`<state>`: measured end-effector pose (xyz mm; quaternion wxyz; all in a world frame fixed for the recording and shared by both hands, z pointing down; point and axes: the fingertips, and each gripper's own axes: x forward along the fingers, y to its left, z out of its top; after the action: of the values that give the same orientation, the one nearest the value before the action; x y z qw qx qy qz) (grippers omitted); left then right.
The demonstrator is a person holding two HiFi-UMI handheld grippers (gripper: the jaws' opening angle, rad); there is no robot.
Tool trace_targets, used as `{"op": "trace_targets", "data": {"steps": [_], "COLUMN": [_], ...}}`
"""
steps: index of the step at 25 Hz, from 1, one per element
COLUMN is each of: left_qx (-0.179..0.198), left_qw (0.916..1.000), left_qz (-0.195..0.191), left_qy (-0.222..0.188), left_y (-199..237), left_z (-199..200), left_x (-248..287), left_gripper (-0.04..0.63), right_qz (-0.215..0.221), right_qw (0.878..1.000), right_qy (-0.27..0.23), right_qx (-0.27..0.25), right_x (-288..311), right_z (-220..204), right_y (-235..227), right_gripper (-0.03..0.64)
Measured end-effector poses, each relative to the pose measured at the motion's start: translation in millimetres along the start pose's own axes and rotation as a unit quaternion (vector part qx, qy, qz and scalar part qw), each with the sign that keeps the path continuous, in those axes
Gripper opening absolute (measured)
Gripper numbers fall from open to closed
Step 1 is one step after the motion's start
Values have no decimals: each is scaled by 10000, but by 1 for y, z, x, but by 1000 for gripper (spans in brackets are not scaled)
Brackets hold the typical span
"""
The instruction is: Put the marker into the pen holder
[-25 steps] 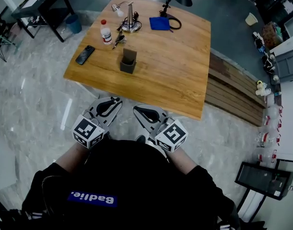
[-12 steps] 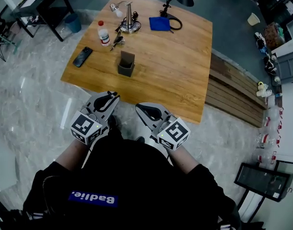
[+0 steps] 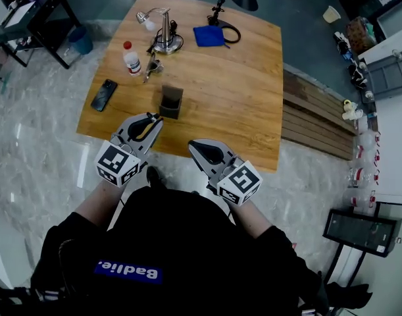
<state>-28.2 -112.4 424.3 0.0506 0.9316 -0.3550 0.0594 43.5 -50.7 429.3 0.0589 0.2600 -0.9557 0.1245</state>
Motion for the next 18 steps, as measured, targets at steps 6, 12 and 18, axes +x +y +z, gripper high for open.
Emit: {"op": "trace_targets", "data": {"steps": [6,12,18], "left_qx": [-12,-156,-50], "left_qw": [9994,9974,9957], "left_qz": [-301,-651,-903], "left_qy": [-191,-280,-201], "left_y": [45,72,82], "left_z": [10,-1,-31], "left_x": [14,34,63], "left_gripper": [54,54,54], "right_qz": [-363,-747,-998], "right_qw": [9993,9971,9947], "right_qy": [28,0,72], "right_qx": [119,130,254], "right_x": [36,58,57], "right_z": [8,15,12], "right_y": [-13,-23,-36], "right_gripper": [6,6,6]}}
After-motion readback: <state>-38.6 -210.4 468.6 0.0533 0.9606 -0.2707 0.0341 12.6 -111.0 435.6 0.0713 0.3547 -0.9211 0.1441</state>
